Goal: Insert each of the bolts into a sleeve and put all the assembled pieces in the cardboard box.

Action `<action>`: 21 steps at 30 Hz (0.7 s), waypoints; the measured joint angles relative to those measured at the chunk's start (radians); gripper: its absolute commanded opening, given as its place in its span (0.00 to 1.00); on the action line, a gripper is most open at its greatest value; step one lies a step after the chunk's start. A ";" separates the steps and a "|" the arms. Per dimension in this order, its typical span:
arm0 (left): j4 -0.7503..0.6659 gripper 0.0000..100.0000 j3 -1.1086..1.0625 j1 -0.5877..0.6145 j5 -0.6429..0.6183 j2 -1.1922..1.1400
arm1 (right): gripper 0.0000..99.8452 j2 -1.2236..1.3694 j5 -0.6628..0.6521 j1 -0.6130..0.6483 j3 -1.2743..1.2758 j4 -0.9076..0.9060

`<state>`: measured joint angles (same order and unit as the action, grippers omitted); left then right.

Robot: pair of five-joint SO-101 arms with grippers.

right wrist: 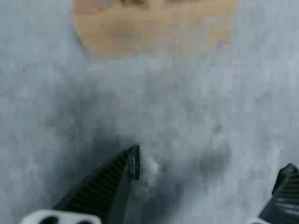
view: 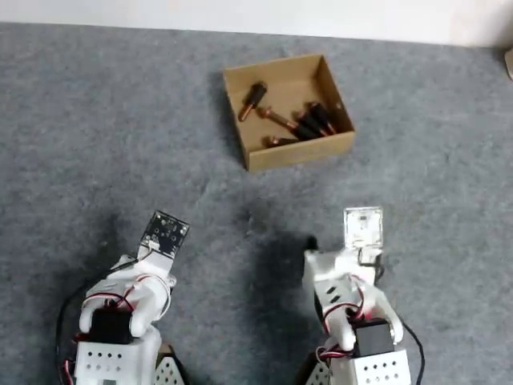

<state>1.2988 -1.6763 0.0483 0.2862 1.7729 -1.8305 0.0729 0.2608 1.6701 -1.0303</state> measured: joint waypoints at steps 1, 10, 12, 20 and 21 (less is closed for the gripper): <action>0.000 0.01 0.000 0.000 0.003 0.000 | 0.41 0.000 0.000 0.000 0.000 -0.041; 0.000 0.01 0.000 0.000 0.008 0.000 | 0.41 0.000 0.000 0.000 0.000 -0.203; 0.000 0.01 0.000 0.000 0.008 0.000 | 0.41 0.000 0.000 0.000 0.000 -0.204; 0.000 0.01 0.000 0.000 -0.126 0.000 | 0.41 0.000 0.000 0.000 0.000 -0.212; 0.000 0.01 0.000 0.000 -0.132 0.000 | 0.41 0.000 0.000 0.000 0.000 -0.212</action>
<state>1.2988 -1.6763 0.0483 0.1542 1.7729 -1.8305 0.0729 0.2608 1.6701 -1.2421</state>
